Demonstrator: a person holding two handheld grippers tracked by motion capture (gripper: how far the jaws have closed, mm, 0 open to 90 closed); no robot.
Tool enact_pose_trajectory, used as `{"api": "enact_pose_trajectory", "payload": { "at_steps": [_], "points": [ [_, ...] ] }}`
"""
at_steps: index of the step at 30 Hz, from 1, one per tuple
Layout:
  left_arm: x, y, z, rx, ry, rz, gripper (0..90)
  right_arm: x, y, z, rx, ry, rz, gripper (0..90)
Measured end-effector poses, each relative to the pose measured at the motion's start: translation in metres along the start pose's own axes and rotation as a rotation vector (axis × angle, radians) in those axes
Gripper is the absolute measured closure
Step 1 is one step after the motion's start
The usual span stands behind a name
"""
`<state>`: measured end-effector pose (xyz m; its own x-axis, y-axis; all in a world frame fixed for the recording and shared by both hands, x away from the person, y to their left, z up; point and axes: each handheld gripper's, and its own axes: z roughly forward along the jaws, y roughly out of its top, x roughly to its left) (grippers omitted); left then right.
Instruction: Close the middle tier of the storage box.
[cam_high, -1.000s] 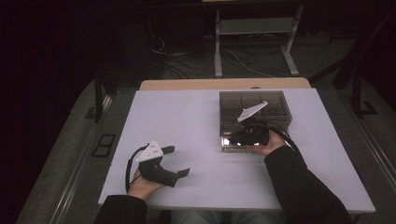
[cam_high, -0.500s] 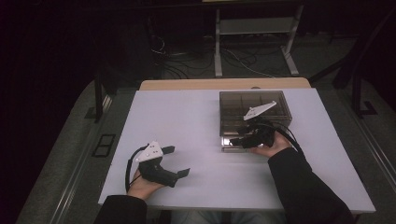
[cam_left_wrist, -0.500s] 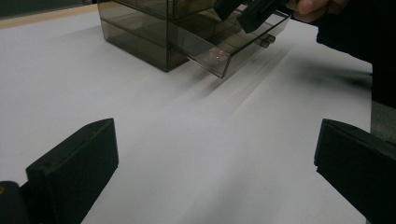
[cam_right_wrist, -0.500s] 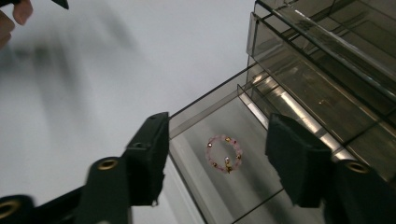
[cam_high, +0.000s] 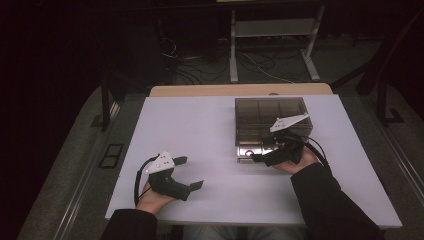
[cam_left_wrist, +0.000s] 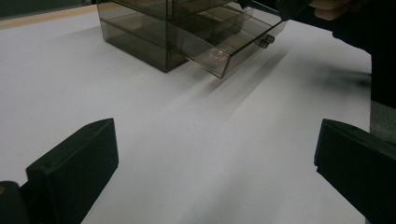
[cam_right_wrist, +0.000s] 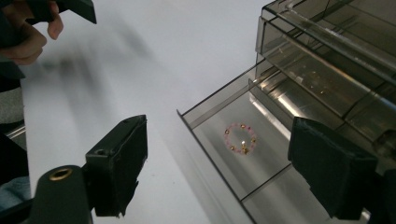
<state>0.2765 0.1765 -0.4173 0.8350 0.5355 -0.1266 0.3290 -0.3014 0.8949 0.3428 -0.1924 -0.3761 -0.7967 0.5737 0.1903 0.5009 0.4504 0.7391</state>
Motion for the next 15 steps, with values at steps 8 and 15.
{"api": "enact_pose_trajectory", "payload": {
  "at_steps": [8,15],
  "points": [
    [0.000,0.000,0.000,0.000,-0.001,0.000,0.0,0.005,-0.009,-0.007,0.007,0.007,0.011,11.4],
    [0.000,0.000,0.000,0.000,-0.002,0.000,0.0,0.006,-0.020,-0.016,0.007,0.013,0.034,11.4]
  ]
}}
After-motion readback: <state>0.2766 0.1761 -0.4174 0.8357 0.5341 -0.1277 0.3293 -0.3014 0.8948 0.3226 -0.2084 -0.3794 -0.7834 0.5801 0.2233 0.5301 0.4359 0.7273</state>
